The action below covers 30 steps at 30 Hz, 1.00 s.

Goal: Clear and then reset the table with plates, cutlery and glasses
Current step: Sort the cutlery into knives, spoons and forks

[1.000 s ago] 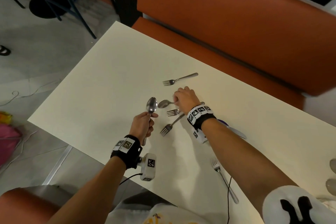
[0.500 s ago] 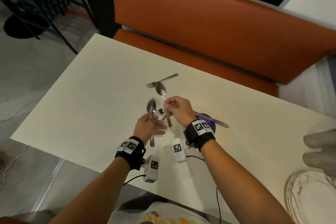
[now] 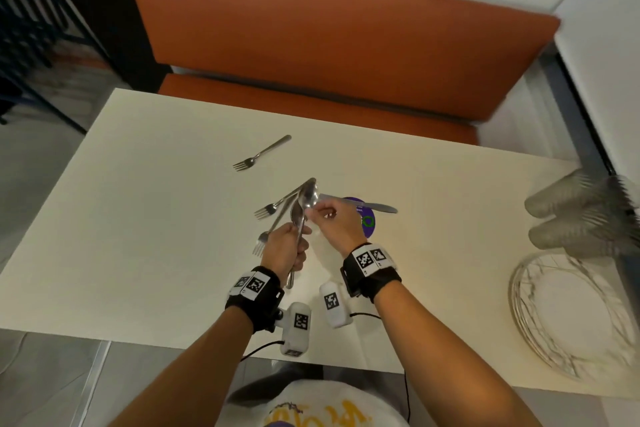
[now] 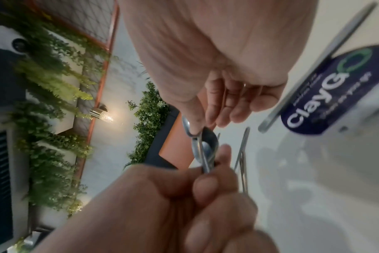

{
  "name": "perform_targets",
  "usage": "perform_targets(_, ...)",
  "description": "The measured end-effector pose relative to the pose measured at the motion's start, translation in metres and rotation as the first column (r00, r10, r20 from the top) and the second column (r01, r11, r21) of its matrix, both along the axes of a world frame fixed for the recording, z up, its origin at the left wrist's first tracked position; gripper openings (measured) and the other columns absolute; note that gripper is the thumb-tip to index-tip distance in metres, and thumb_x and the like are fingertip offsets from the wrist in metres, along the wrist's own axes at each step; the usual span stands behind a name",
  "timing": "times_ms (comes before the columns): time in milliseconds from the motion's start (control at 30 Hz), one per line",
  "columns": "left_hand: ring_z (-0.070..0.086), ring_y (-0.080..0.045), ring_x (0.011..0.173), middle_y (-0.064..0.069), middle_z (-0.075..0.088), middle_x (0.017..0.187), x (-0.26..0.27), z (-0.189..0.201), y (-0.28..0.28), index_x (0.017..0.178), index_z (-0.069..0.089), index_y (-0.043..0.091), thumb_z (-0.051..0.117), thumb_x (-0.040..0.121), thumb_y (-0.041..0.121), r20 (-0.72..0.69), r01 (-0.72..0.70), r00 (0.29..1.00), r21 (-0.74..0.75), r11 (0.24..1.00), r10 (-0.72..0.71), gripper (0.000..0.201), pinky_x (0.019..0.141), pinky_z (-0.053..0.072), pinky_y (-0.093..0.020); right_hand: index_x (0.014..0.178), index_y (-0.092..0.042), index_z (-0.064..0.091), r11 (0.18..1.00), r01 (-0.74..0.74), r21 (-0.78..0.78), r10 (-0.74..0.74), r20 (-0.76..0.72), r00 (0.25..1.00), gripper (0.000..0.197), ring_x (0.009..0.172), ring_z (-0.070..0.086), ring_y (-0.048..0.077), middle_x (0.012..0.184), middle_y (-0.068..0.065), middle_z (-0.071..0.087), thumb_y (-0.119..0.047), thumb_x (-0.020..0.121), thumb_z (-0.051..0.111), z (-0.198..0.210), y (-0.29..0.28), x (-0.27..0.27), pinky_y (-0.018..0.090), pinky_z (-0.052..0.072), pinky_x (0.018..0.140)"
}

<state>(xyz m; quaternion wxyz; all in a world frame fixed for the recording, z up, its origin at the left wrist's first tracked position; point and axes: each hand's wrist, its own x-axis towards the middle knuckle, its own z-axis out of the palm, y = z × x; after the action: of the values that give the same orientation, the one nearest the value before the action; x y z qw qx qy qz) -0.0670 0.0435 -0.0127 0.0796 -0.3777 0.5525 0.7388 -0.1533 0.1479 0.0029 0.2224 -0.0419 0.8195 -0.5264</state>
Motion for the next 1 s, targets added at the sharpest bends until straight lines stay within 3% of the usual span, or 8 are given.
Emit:
perform_targets(100, 0.027, -0.012, 0.046, 0.001, 0.038, 0.058, 0.003, 0.002, 0.002, 0.103, 0.060, 0.004, 0.031, 0.105, 0.011, 0.004, 0.046, 0.999, 0.012, 0.999, -0.046, 0.030, 0.046, 0.019, -0.025, 0.110, -0.020, 0.067, 0.996, 0.085, 0.009, -0.083, -0.119, 0.989, 0.024, 0.084, 0.065, 0.009, 0.093, -0.004, 0.070, -0.033, 0.090, 0.072, 0.011, 0.006, -0.017, 0.020, 0.050, 0.073)
perform_targets(267, 0.037, -0.015, 0.044, -0.002, 0.046, 0.058, 0.004, 0.005, 0.007, 0.100, 0.062, 0.005, 0.033, 0.105, 0.014, 0.009, 0.047, 0.999, 0.066, 0.997, -0.048, 0.031, 0.044, 0.027, -0.023, 0.091, -0.011, 0.074, 0.997, 0.077, 0.021, -0.069, -0.259, 0.963, 0.009, 0.078, 0.064, 0.008, 0.085, -0.002, 0.072, -0.018, 0.086, 0.077, 0.017, 0.007, -0.026, 0.010, 0.049, 0.069)
perform_targets(433, 0.039, -0.017, 0.044, -0.003, 0.048, 0.057, 0.001, 0.006, 0.009, 0.097, 0.063, 0.005, 0.038, 0.102, 0.016, -0.008, 0.011, 1.000, 0.125, 0.992, -0.010, 0.029, 0.048, 0.026, -0.026, 0.090, -0.008, 0.074, 0.998, 0.058, 0.010, -0.054, -0.238, 0.970, 0.008, 0.074, 0.060, 0.004, 0.087, 0.002, 0.072, -0.013, 0.085, 0.078, 0.007, 0.007, -0.013, 0.007, 0.046, 0.067)
perform_targets(600, 0.036, -0.015, 0.044, -0.003, 0.050, 0.063, 0.000, 0.001, 0.007, 0.099, 0.067, 0.005, 0.040, 0.102, 0.021, -0.009, 0.025, 1.000, 0.097, 0.995, -0.025, 0.032, 0.046, 0.022, -0.025, 0.093, -0.012, 0.073, 0.999, 0.045, -0.014, -0.047, -0.172, 0.984, 0.009, 0.085, 0.067, 0.014, 0.093, 0.000, 0.072, -0.013, 0.085, 0.077, 0.001, 0.008, -0.011, 0.019, 0.054, 0.074)
perform_targets(700, 0.030, -0.012, 0.045, 0.001, 0.046, 0.063, -0.002, -0.001, 0.006, 0.100, 0.069, 0.005, 0.041, 0.102, 0.020, 0.004, 0.040, 0.999, 0.084, 0.996, -0.041, 0.032, 0.045, 0.018, -0.025, 0.100, -0.018, 0.072, 1.000, -0.005, 0.014, 0.006, -0.129, 0.992, 0.015, 0.082, 0.066, 0.014, 0.092, -0.001, 0.071, -0.020, 0.086, 0.076, 0.002, 0.013, -0.015, 0.025, 0.057, 0.073)
perform_targets(867, 0.025, -0.012, 0.047, 0.003, 0.042, 0.062, -0.007, -0.004, 0.008, 0.106, 0.072, 0.003, 0.044, 0.100, 0.022, 0.011, 0.087, 0.996, 0.111, 0.990, -0.089, 0.035, 0.050, 0.014, -0.029, 0.101, -0.011, 0.079, 0.992, -0.107, 0.069, 0.119, -0.186, 0.975, 0.014, 0.073, 0.063, -0.002, 0.089, -0.002, 0.075, -0.018, 0.094, 0.068, 0.005, 0.023, -0.027, 0.006, 0.046, 0.070)
perform_targets(1000, 0.029, -0.013, 0.048, 0.001, 0.046, 0.063, -0.017, -0.002, 0.013, 0.108, 0.073, 0.002, 0.045, 0.101, 0.023, -0.006, 0.144, 0.990, 0.101, 0.984, -0.144, 0.036, 0.046, 0.018, -0.026, 0.095, -0.011, 0.080, 0.987, -0.099, 0.126, 0.125, -0.216, 0.968, 0.014, 0.074, 0.063, -0.004, 0.083, -0.006, 0.075, -0.020, 0.093, 0.070, 0.007, 0.035, -0.037, 0.007, 0.045, 0.073)
